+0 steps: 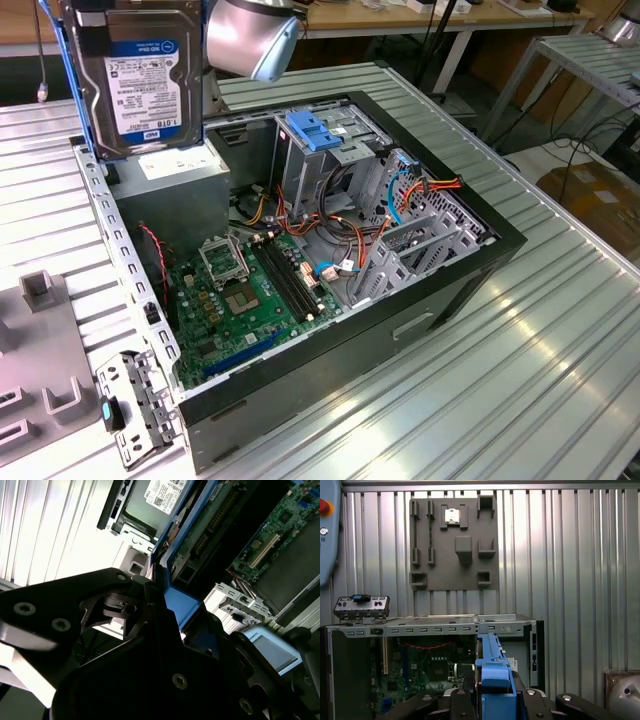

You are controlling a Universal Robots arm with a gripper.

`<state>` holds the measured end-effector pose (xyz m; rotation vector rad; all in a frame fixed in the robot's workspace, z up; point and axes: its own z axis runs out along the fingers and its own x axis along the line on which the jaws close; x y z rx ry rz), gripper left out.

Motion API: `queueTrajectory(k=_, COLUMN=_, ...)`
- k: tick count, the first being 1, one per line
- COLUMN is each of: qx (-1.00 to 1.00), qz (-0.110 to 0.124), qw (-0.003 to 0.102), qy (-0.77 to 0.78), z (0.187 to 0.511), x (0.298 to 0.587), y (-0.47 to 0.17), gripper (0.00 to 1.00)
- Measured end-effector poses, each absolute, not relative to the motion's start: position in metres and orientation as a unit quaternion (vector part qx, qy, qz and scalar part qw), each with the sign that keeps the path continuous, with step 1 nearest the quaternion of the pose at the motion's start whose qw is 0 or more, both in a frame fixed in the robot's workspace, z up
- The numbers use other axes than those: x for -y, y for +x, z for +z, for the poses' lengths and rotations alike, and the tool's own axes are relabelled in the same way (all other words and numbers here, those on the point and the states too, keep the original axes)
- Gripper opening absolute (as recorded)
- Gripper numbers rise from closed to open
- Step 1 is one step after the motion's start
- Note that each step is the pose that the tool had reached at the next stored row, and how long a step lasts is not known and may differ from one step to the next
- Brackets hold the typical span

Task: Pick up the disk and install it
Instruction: 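Pick up the disk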

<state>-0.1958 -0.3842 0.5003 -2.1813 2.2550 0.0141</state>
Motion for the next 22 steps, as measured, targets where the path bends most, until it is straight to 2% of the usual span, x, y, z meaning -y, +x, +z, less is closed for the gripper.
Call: queueTrajectory(k=22, qx=-0.725, qz=0.004, qw=0.002, qy=-0.689, z=0.5, x=0.385, y=-0.14, gripper=0.37)
